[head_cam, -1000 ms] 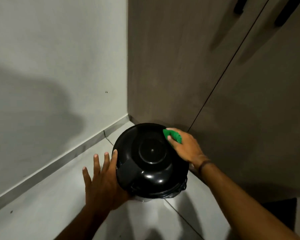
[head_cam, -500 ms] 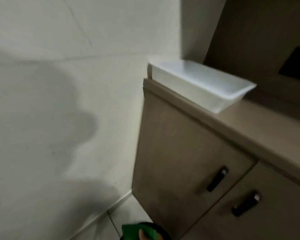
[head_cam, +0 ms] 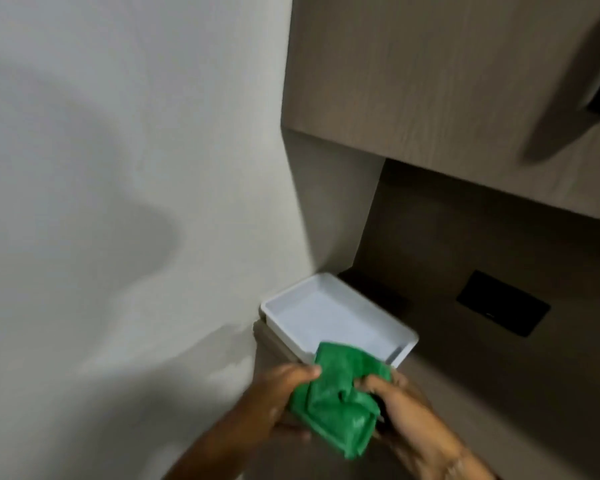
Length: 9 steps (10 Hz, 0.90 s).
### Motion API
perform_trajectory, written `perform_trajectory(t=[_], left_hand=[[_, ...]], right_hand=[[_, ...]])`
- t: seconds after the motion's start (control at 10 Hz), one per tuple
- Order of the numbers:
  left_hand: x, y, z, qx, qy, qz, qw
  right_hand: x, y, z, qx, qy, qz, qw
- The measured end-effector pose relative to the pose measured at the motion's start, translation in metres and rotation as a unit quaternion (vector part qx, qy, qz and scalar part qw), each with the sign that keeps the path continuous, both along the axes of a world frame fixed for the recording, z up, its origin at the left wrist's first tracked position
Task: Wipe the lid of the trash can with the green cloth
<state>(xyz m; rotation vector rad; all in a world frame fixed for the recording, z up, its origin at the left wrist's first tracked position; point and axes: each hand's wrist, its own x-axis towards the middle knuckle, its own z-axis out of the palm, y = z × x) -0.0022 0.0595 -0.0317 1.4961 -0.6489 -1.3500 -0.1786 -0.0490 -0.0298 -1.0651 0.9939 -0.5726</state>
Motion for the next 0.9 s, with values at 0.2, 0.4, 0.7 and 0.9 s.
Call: perform_trajectory(t=[0.2,0.4,0.7,0.9], left_hand=[[0.024,-0.149,0.026,0.074,-0.203,0.008,0.976],[0.044,-0.223,-0.023,0.172,-0.396,-0.045,0.901],[0.040,-0.242,-0.042,0.248,-0.594,-0.080,0.761],[0.006,-0.174,-0.019,0.068,-0.716,-0.066,0.691]], right_hand=[[0.045,-0.120,0.013,-0.011,0.132,-0.061,0.989],[0.083,-0.176,-0.016,-0.051,0.327,-0.013,0.944],[0.084,-0.182,-0.039,-0.337,0.599,0.056,0.724],[0.065,-0.123,-0.017,-0.433,0.474,0.033,0.766]])
